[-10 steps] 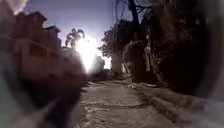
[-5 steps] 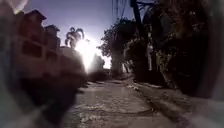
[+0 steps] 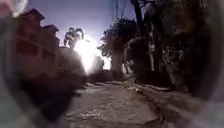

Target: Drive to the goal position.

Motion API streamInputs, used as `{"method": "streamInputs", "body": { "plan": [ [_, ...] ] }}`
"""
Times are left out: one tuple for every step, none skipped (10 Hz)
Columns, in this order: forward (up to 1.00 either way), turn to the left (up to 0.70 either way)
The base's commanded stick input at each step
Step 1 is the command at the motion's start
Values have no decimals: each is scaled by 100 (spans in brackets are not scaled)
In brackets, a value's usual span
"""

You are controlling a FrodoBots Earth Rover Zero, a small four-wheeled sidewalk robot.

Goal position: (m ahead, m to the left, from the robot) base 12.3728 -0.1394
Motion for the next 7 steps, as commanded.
{"method": "streamInputs", "body": {
  "plan": [
    [70,0],
    [70,0],
    [70,0],
    [70,0],
    [70,0],
    [70,0],
    [70,0]
  ]
}}
